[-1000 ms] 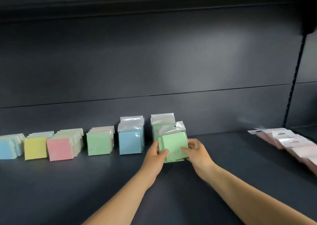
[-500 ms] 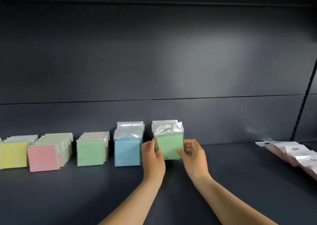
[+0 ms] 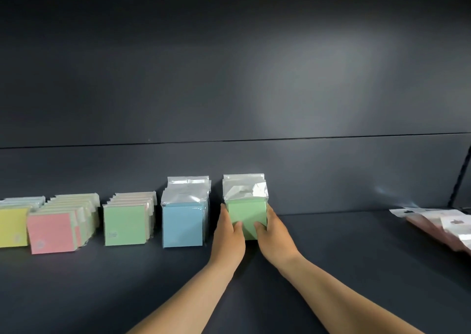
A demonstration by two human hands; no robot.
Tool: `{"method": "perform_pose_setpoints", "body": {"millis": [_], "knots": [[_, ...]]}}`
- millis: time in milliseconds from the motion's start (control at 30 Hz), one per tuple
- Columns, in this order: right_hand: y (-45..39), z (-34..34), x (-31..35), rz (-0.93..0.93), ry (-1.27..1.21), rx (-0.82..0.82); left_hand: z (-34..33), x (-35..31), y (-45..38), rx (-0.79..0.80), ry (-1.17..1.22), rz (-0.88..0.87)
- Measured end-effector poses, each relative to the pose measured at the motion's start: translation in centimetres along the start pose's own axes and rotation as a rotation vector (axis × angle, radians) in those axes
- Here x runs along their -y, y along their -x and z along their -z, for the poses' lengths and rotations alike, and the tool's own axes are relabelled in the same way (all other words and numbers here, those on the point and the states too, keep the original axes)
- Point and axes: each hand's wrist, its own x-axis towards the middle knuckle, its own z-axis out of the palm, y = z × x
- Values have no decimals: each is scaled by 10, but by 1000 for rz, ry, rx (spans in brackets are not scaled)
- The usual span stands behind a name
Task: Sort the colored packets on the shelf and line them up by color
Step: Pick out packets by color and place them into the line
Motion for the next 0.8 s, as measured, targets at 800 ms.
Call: {"method": "perform_pose_setpoints", "body": {"millis": [800], "knots": [[91, 152, 57, 105, 738, 117, 52, -120, 96, 326, -1132, -245]]}}
